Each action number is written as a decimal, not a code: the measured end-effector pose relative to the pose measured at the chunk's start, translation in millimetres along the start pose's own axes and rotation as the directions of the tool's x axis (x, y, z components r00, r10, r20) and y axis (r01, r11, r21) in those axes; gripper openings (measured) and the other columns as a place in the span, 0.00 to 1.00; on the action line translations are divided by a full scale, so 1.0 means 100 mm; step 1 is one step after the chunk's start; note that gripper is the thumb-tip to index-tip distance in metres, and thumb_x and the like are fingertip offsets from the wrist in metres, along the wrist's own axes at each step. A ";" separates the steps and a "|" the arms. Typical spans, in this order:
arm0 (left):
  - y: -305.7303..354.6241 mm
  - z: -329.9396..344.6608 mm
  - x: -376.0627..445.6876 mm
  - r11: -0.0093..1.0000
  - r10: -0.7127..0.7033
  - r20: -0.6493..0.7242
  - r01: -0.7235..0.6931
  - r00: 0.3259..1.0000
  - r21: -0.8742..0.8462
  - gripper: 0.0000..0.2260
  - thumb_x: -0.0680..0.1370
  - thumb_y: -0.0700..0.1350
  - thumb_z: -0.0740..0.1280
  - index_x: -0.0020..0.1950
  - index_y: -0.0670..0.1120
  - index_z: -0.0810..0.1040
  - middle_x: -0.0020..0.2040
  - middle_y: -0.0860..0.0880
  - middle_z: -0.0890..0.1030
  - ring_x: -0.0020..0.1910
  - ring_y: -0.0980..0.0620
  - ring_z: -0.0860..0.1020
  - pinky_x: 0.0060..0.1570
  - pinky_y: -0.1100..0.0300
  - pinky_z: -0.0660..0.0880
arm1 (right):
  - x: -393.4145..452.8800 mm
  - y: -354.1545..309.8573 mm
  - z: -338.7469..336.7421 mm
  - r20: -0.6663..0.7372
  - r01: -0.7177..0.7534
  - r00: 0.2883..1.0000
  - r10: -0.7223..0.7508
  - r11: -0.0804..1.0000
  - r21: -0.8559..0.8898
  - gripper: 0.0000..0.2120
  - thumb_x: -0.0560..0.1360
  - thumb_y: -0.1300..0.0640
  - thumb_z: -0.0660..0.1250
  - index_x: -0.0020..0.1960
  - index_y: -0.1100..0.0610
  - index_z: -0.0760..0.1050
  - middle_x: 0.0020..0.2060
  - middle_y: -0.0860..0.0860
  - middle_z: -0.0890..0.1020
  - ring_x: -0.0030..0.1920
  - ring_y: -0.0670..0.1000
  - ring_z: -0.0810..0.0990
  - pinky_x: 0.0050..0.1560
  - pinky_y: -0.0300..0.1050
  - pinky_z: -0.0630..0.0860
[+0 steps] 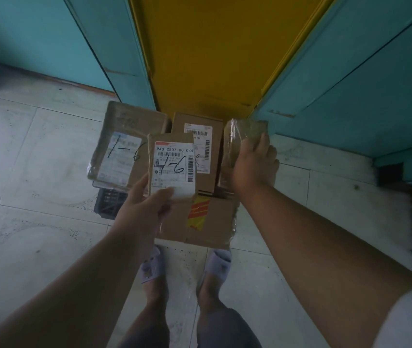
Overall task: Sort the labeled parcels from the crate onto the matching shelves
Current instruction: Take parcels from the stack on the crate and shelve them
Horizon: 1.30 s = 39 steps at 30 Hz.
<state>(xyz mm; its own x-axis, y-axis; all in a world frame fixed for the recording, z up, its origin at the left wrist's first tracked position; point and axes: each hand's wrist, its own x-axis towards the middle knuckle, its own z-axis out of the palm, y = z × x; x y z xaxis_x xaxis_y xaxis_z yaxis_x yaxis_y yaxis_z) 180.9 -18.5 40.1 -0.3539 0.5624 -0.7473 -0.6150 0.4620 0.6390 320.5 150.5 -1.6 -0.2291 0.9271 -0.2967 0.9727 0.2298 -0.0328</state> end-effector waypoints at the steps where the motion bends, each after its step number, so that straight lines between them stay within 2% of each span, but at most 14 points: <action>1: 0.01 0.01 0.00 1.000 0.002 -0.001 -0.002 1.000 0.001 0.21 0.78 0.38 0.67 0.70 0.51 0.74 0.58 0.47 0.85 0.57 0.48 0.83 0.64 0.48 0.76 | 0.01 0.01 -0.02 -0.025 -0.011 1.000 0.012 1.000 0.020 0.34 0.73 0.45 0.69 0.72 0.58 0.61 0.77 0.63 0.55 0.72 0.66 0.62 0.67 0.61 0.66; 5: 0.11 0.04 -0.12 1.000 0.011 -0.008 -0.011 1.000 0.016 0.19 0.78 0.39 0.68 0.67 0.54 0.76 0.56 0.49 0.85 0.55 0.49 0.84 0.59 0.51 0.78 | -0.12 0.13 -0.21 -0.136 0.004 0.990 0.034 0.963 0.269 0.27 0.67 0.44 0.73 0.59 0.57 0.69 0.63 0.59 0.72 0.58 0.62 0.74 0.57 0.57 0.74; 7: 0.22 0.05 -0.27 1.000 0.017 -0.008 -0.017 1.000 0.016 0.18 0.78 0.39 0.68 0.65 0.54 0.77 0.55 0.49 0.85 0.55 0.48 0.84 0.56 0.51 0.79 | -0.31 0.20 -0.42 -0.144 -0.005 0.986 0.089 0.865 0.501 0.21 0.67 0.46 0.72 0.53 0.54 0.69 0.52 0.53 0.75 0.48 0.55 0.77 0.43 0.49 0.76; 9: 0.37 0.06 -0.47 1.000 0.022 -0.004 -0.022 1.000 0.005 0.16 0.78 0.39 0.67 0.64 0.53 0.77 0.54 0.48 0.86 0.52 0.48 0.85 0.50 0.54 0.80 | -0.53 0.24 -0.70 -0.015 -0.095 0.988 0.152 0.693 0.715 0.17 0.72 0.48 0.71 0.55 0.51 0.69 0.48 0.49 0.77 0.42 0.46 0.78 0.34 0.41 0.71; 10: 0.45 0.06 -0.59 1.000 0.025 -0.010 -0.025 1.000 0.001 0.16 0.78 0.39 0.67 0.64 0.52 0.77 0.54 0.48 0.85 0.52 0.48 0.85 0.50 0.54 0.80 | -0.65 0.24 -0.84 0.084 -0.166 0.982 0.170 0.555 0.815 0.15 0.75 0.49 0.69 0.57 0.51 0.70 0.48 0.48 0.78 0.41 0.43 0.79 0.33 0.39 0.72; 12: 0.60 0.05 -0.83 0.999 0.040 -0.020 -0.040 0.999 -0.008 0.17 0.78 0.38 0.67 0.66 0.50 0.76 0.57 0.46 0.84 0.55 0.46 0.83 0.54 0.52 0.80 | -0.85 0.26 -1.11 0.315 -0.330 0.939 0.136 0.104 0.938 0.12 0.78 0.52 0.65 0.60 0.54 0.74 0.51 0.52 0.83 0.43 0.47 0.83 0.41 0.42 0.79; 14: 0.74 0.03 -1.09 0.998 0.063 -0.028 -0.063 0.998 -0.018 0.18 0.78 0.38 0.67 0.67 0.50 0.75 0.58 0.45 0.84 0.58 0.45 0.82 0.59 0.49 0.78 | -1.03 0.31 -1.37 0.470 -0.452 0.882 -0.018 -0.308 0.837 0.16 0.79 0.51 0.63 0.63 0.56 0.77 0.54 0.56 0.85 0.52 0.56 0.85 0.56 0.56 0.79; 16: 0.86 0.02 -1.36 0.996 0.091 -0.018 -0.091 0.996 -0.011 0.17 0.78 0.38 0.67 0.66 0.49 0.75 0.58 0.44 0.84 0.58 0.44 0.82 0.62 0.48 0.77 | -1.19 0.37 -1.60 0.513 -0.517 0.844 -0.157 -0.489 0.702 0.21 0.80 0.48 0.61 0.68 0.58 0.75 0.59 0.60 0.83 0.59 0.62 0.82 0.62 0.64 0.75; 19: 0.99 0.07 -1.71 0.989 0.146 0.058 -0.148 0.988 0.031 0.14 0.77 0.38 0.67 0.62 0.50 0.77 0.54 0.46 0.85 0.56 0.44 0.83 0.60 0.47 0.77 | -1.39 0.44 -1.94 0.443 -0.532 0.845 -0.298 -0.550 0.644 0.24 0.81 0.45 0.57 0.72 0.57 0.72 0.65 0.62 0.79 0.65 0.65 0.77 0.63 0.65 0.73; 22: 1.08 0.12 -1.92 0.985 0.160 0.146 -0.169 0.976 0.047 0.13 0.79 0.38 0.65 0.61 0.51 0.77 0.53 0.46 0.86 0.53 0.46 0.85 0.57 0.48 0.78 | -1.60 0.49 -2.24 0.334 -0.458 0.889 -0.314 -0.571 0.681 0.25 0.81 0.45 0.55 0.72 0.57 0.72 0.66 0.61 0.78 0.66 0.65 0.76 0.64 0.65 0.72; 28: 1.28 0.10 -2.01 0.979 0.161 0.270 -0.189 0.949 0.081 0.15 0.79 0.37 0.66 0.64 0.50 0.77 0.56 0.45 0.85 0.57 0.43 0.83 0.62 0.46 0.76 | -2.17 0.54 -2.49 0.211 -0.272 0.962 -0.173 -0.642 0.717 0.24 0.81 0.45 0.55 0.73 0.56 0.71 0.65 0.59 0.79 0.64 0.62 0.79 0.53 0.60 0.79; 31: 1.29 0.10 -2.10 0.967 0.176 0.347 -0.228 0.921 0.115 0.16 0.80 0.37 0.64 0.66 0.51 0.76 0.56 0.47 0.85 0.57 0.43 0.82 0.62 0.47 0.75 | -2.49 0.62 -2.47 0.183 -0.184 0.980 -0.077 -0.700 0.690 0.25 0.82 0.45 0.56 0.73 0.56 0.70 0.65 0.60 0.79 0.64 0.62 0.79 0.56 0.61 0.77; 36: 1.15 0.32 -2.32 0.949 0.138 0.473 -0.253 0.870 0.188 0.17 0.80 0.38 0.65 0.68 0.51 0.75 0.58 0.47 0.85 0.59 0.44 0.82 0.68 0.42 0.71 | -3.02 1.00 -2.53 0.162 -0.082 0.985 0.056 -0.676 0.733 0.25 0.82 0.42 0.52 0.71 0.53 0.73 0.64 0.58 0.80 0.59 0.60 0.82 0.49 0.59 0.79; 39: 1.06 0.65 -2.46 0.936 0.108 0.544 -0.270 0.832 0.227 0.15 0.80 0.38 0.66 0.64 0.52 0.77 0.58 0.47 0.85 0.58 0.44 0.83 0.66 0.44 0.73 | -3.33 1.41 -2.59 0.152 -0.036 0.982 0.115 -0.673 0.739 0.26 0.81 0.39 0.53 0.71 0.53 0.73 0.64 0.57 0.81 0.60 0.61 0.81 0.47 0.57 0.79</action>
<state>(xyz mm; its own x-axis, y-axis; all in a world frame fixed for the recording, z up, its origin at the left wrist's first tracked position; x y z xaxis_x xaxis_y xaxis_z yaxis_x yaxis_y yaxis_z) 248.3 -63.6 303.1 0.0224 0.8908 -0.4538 -0.3197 0.4365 0.8410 523.9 -49.2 340.0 -0.1070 0.8914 -0.4405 -0.6183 -0.4066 -0.6726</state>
